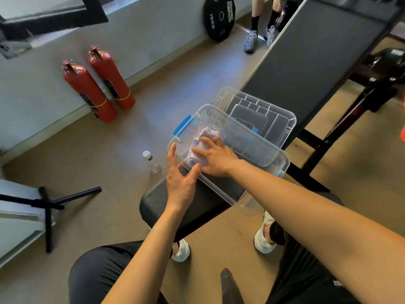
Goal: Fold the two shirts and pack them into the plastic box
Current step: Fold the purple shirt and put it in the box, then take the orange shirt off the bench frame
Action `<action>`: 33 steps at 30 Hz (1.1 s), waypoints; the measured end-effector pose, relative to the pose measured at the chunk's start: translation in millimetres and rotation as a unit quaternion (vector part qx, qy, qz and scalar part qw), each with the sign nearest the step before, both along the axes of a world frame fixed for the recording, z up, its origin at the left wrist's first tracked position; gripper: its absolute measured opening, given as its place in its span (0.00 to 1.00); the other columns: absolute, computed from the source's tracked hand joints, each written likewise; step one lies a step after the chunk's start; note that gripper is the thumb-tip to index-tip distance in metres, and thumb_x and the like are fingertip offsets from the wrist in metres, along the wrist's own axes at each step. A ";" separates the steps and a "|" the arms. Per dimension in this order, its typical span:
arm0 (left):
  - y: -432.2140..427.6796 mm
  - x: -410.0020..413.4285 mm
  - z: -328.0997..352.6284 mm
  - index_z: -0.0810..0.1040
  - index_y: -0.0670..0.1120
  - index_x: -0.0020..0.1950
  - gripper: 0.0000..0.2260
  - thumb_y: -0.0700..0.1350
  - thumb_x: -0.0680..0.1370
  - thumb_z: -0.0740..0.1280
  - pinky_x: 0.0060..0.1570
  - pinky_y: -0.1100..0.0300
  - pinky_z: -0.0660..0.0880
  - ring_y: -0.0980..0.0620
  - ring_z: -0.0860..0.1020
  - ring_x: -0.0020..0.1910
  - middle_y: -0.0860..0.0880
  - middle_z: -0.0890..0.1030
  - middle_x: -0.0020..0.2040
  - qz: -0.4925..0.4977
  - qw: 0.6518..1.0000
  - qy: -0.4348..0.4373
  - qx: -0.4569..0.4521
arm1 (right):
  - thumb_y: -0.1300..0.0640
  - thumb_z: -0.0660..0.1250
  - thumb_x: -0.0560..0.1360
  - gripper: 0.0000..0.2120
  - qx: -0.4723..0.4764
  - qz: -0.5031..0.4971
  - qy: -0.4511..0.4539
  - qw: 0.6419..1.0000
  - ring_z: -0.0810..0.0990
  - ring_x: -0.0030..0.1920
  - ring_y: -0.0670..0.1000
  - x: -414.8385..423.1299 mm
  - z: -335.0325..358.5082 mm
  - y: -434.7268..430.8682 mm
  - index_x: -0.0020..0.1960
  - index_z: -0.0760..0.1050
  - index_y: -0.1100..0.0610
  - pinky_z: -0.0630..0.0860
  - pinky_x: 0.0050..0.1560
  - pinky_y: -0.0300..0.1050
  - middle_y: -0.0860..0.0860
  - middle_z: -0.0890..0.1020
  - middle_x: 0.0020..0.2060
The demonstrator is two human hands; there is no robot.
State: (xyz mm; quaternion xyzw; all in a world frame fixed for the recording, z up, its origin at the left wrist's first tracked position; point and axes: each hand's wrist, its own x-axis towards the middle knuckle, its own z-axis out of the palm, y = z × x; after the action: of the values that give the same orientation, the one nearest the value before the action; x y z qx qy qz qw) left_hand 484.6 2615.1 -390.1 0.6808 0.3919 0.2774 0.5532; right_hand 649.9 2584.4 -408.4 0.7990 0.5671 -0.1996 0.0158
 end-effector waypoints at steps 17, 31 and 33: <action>21.0 44.7 50.2 0.67 0.54 0.77 0.36 0.49 0.71 0.74 0.64 0.48 0.78 0.42 0.79 0.62 0.49 0.76 0.63 0.030 0.983 0.179 0.021 | 0.53 0.66 0.80 0.18 0.195 -0.211 0.234 0.929 0.77 0.62 0.51 22.1 57.4 -144.0 0.69 0.75 0.50 0.75 0.61 0.45 0.49 0.78 0.66; -86.9 104.2 73.6 0.78 0.53 0.68 0.22 0.53 0.75 0.73 0.75 0.46 0.58 0.39 0.60 0.78 0.43 0.66 0.79 -0.136 0.904 0.251 0.319 | 0.56 0.71 0.77 0.05 0.484 -0.437 0.187 0.735 0.82 0.43 0.43 49.5 64.9 -235.8 0.52 0.83 0.56 0.78 0.44 0.34 0.47 0.84 0.43; -106.6 129.8 80.5 0.81 0.51 0.64 0.17 0.51 0.76 0.73 0.69 0.54 0.64 0.44 0.69 0.71 0.46 0.74 0.73 -0.215 0.917 0.195 0.273 | 0.53 0.72 0.76 0.06 0.539 -0.522 0.195 0.632 0.82 0.44 0.44 72.8 69.8 -256.2 0.53 0.81 0.53 0.81 0.46 0.42 0.47 0.84 0.45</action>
State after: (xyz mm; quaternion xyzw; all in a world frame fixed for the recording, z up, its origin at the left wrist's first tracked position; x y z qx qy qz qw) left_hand 614.4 2508.5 -309.6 0.9140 0.2451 0.1095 0.3042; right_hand 722.7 2328.2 -338.6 0.7705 0.0521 0.0157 -0.6351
